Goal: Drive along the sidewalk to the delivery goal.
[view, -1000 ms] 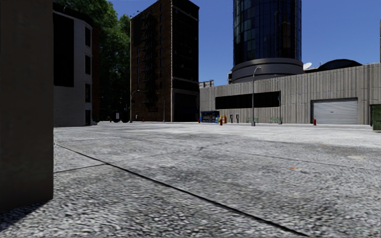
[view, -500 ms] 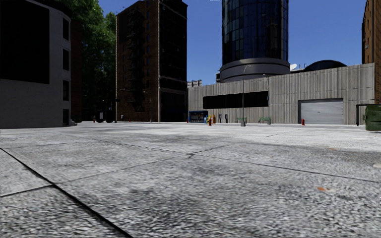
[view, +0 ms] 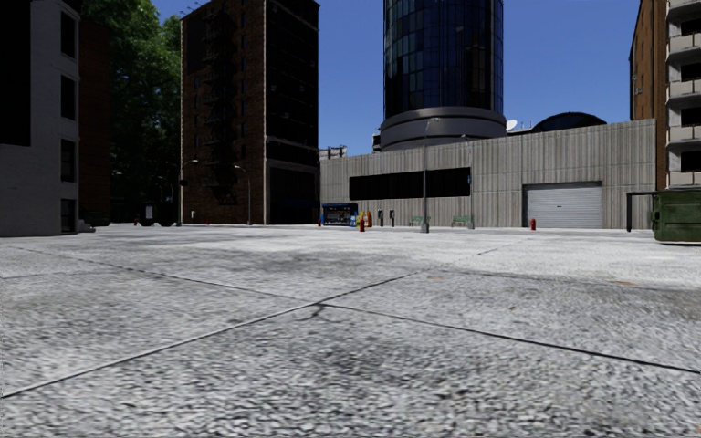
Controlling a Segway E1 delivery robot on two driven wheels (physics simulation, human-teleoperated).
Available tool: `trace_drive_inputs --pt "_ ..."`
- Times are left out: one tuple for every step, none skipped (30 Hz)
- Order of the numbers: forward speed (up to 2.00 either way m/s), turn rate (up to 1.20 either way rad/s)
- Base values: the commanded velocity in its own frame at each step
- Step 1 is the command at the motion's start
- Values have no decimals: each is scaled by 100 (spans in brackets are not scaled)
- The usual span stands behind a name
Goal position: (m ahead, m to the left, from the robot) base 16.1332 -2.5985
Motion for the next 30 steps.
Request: trace_drive_inputs --pt "200 0" --pt "200 0" --pt "200 0" --pt "200 0" --pt "200 0" --pt "200 0" --pt "200 0" --pt "200 0" --pt "200 0" --pt "200 0" --pt "200 0" --pt "200 0" --pt "200 0" --pt "200 0" --pt "200 0" --pt "200 0" --pt "200 0" --pt "200 0" --pt "200 0" --pt "200 0" --pt "200 0" --pt "200 0" --pt "200 0" --pt "200 0" --pt "200 0" --pt "200 0" --pt "200 0" --pt "200 0" --pt "200 0" --pt "200 0"
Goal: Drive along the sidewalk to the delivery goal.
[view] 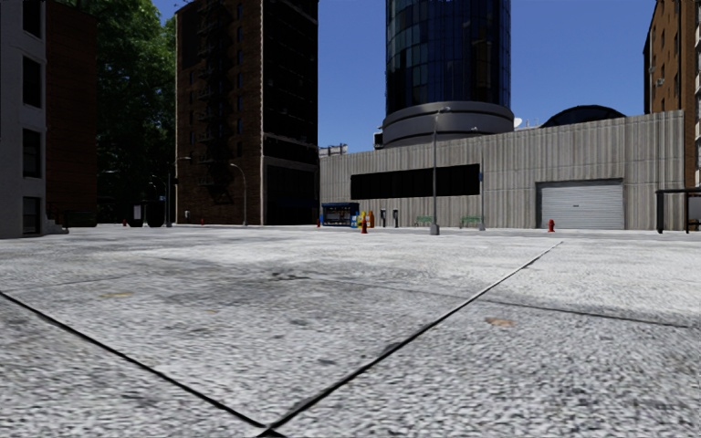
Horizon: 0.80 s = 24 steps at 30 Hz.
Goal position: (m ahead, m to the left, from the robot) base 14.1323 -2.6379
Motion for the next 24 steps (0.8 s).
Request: trace_drive_inputs --pt "200 0" --pt "200 0" --pt "200 0" --pt "200 0" --pt "200 0" --pt "200 0" --pt "200 0" --pt "200 0" --pt "200 0" --pt "200 0" --pt "200 0" --pt "200 0" --pt "200 0" --pt "200 0" --pt "200 0" --pt "200 0" --pt "200 0" --pt "200 0" --pt "200 0" --pt "200 0" --pt "200 0" --pt "200 0" --pt "200 0" --pt "200 0"
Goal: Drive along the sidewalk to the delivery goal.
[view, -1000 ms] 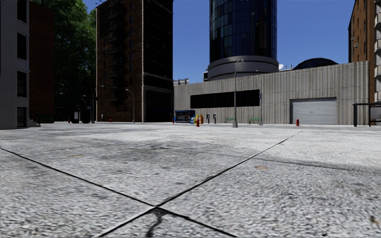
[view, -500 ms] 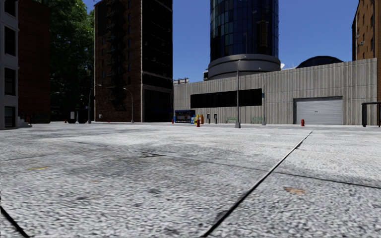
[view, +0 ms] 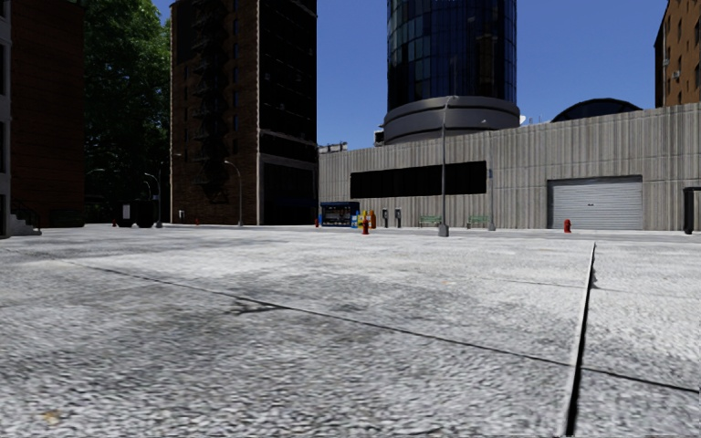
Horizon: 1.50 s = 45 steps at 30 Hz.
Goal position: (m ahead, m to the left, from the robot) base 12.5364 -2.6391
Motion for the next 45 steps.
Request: trace_drive_inputs --pt "200 0" --pt "200 0" --pt "200 0" --pt "200 0" --pt "200 0" --pt "200 0" --pt "200 0" --pt "200 0" --pt "200 0" --pt "200 0" --pt "200 0" --pt "200 0" --pt "200 0" --pt "200 0" --pt "200 0" --pt "200 0" --pt "200 0" --pt "200 0" --pt "200 0" --pt "200 0" --pt "200 0" --pt "200 0" --pt "200 0" --pt "200 0" --pt "200 0" --pt "200 0" --pt "200 0" --pt "200 0" --pt "200 0" --pt "200 0" --pt "200 0" --pt "200 0" --pt "200 0" --pt "200 0" --pt "200 0" --pt "200 0" --pt "200 0" --pt "200 0" --pt "200 0" --pt "200 0" --pt "200 0" --pt "200 0" --pt "200 0" --pt "200 0" --pt "200 0"
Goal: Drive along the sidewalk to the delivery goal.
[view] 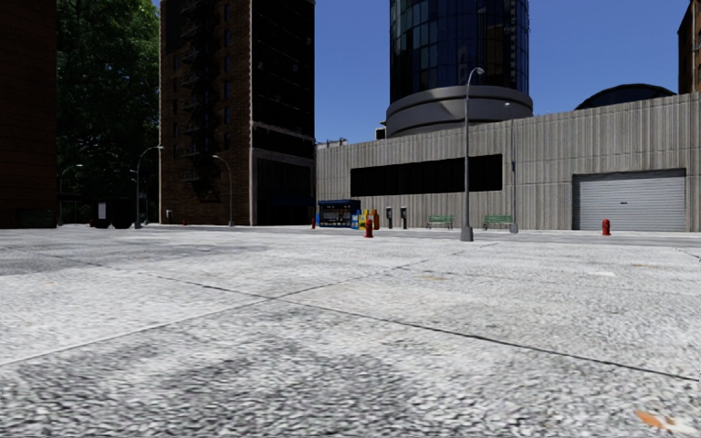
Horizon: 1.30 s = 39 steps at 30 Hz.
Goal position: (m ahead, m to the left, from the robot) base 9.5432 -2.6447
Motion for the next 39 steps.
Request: trace_drive_inputs --pt "200 0" --pt "200 0" --pt "200 0" --pt "200 0" --pt "200 0" --pt "200 0" --pt "200 0" --pt "200 0" --pt "200 0" --pt "200 0" --pt "200 0" --pt "200 0" --pt "200 0" --pt "200 0" --pt "200 0" --pt "200 0" --pt "200 0" --pt "200 0" --pt "200 0" --pt "200 0" --pt "200 0" --pt "200 0" --pt "200 0" --pt "200 0" --pt "200 0" --pt "200 0" --pt "200 0" --pt "200 0" --pt "200 0" --pt "200 0" --pt "200 0" --pt "200 0" --pt "200 0" --pt "200 0" --pt "200 0" --pt "200 0" --pt "200 0" --pt "200 0" --pt "200 0"
